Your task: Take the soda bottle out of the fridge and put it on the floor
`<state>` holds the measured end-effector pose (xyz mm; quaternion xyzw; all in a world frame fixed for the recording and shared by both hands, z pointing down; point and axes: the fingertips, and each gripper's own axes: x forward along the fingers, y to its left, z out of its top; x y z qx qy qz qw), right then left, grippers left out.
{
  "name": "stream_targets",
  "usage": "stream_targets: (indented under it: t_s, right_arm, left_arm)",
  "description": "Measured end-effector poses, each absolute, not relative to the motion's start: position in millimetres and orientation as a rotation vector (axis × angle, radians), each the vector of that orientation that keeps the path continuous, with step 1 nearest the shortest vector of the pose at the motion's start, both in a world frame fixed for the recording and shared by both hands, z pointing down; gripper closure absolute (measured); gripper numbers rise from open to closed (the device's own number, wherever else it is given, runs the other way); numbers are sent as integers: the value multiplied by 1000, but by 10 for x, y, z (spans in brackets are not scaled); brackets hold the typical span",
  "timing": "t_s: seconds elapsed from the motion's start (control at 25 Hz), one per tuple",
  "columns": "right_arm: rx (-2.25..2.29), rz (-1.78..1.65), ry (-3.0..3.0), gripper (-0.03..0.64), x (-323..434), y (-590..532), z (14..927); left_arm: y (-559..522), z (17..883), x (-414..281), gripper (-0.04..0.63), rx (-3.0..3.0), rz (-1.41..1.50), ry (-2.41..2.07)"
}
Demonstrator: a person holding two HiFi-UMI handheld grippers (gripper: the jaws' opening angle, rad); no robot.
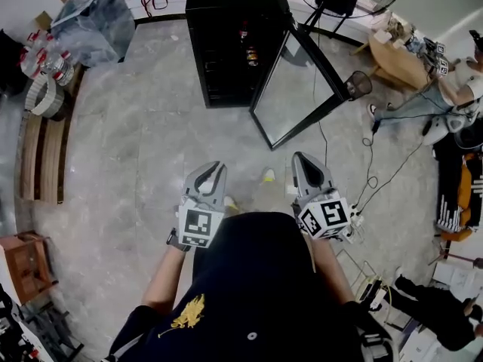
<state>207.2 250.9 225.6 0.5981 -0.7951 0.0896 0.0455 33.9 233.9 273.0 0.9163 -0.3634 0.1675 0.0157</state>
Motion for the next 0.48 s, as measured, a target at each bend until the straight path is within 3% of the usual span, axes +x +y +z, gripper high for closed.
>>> stream_targets:
  t_s: [0.12, 0.48]
  right_arm:
    - [1782, 268, -2399, 623, 2043, 2422, 2292]
    - [1713, 310, -2404, 623, 2063, 1606, 2481]
  left_arm:
    - [2320, 2860, 369, 545, 2851, 599, -1076]
    - [1763, 2731, 220, 545, 2711, 462, -1239]
